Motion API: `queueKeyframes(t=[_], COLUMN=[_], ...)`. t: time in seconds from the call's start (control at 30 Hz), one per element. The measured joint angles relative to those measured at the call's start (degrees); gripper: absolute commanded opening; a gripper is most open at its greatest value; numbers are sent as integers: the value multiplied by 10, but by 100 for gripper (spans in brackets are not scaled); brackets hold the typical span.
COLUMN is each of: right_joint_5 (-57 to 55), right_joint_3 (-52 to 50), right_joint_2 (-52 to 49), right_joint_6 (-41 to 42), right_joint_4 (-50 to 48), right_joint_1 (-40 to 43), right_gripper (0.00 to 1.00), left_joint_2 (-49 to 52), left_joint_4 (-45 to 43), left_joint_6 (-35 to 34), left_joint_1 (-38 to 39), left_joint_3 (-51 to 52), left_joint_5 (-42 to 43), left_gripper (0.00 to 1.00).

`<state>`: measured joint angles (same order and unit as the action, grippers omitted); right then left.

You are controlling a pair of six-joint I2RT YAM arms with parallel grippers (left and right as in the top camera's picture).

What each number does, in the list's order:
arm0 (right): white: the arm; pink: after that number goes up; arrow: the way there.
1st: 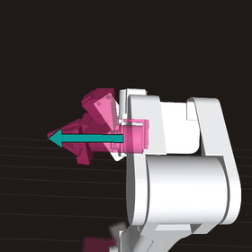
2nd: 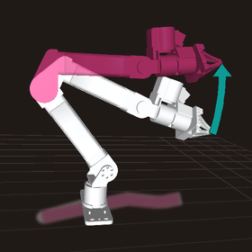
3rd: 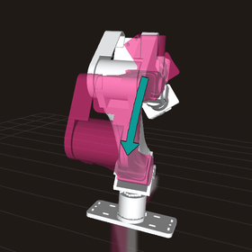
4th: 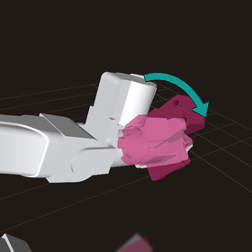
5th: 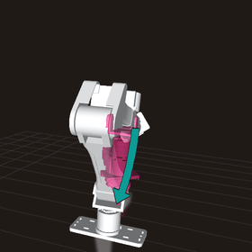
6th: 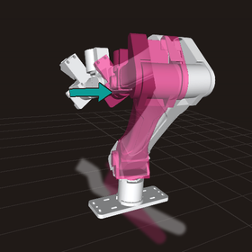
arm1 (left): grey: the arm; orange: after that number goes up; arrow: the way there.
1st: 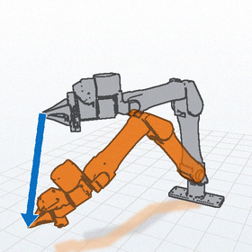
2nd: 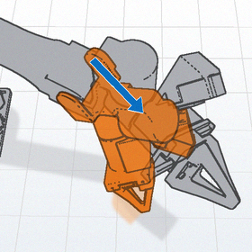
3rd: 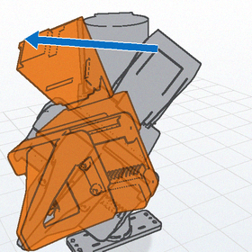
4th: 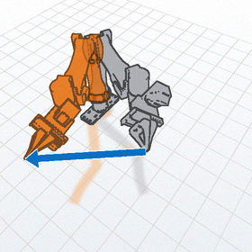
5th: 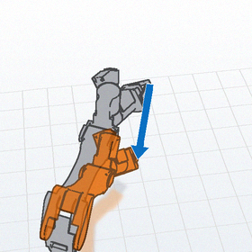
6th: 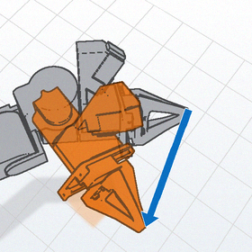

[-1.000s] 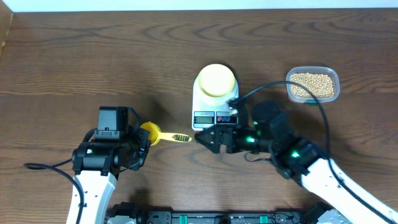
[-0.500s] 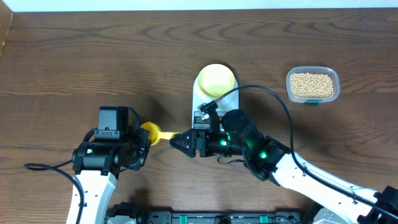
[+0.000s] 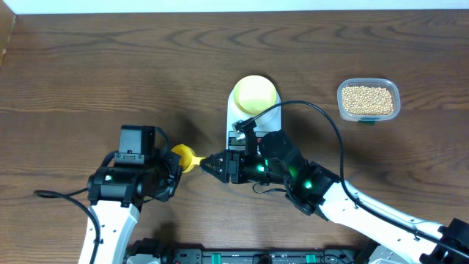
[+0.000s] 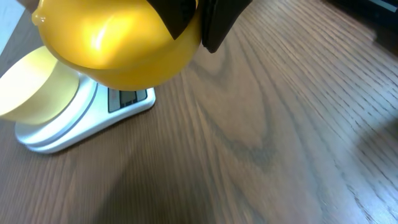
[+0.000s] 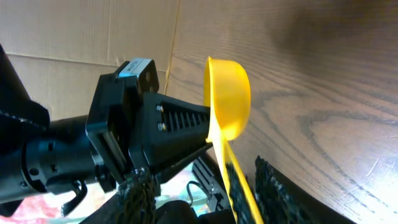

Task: Scoop item into bowl and weigh 50g on scale
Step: 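Close the right gripper on the scoop handle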

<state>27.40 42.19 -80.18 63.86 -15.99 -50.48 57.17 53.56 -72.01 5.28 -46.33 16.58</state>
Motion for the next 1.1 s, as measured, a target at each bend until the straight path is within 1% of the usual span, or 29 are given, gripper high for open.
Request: queueKeyframes(t=[0.23,0.37,0.87,1.0,1.1], right_joint_5=[-1,-2,-15,-18,-20], right_joint_3=[0,0,0,0,0], right_joint_2=[0,0,0,0,0], right_joint_6=[9,19,21,21,22], right_joint_4=[0,0,0,0,1], right_joint_1=[0,0,-15,-16,-16], right_gripper=[37,31,19,14,14], left_joint_2=[0,0,0,0,0], left_joint_4=[0,0,0,0,0], left_joint_6=[0,0,0,0,0], left_joint_1=[20,20,20,20,20], left_joint_3=[0,0,0,0,0], left_joint_5=[1,1,3,3,3], left_gripper=[7,7,7,7,7])
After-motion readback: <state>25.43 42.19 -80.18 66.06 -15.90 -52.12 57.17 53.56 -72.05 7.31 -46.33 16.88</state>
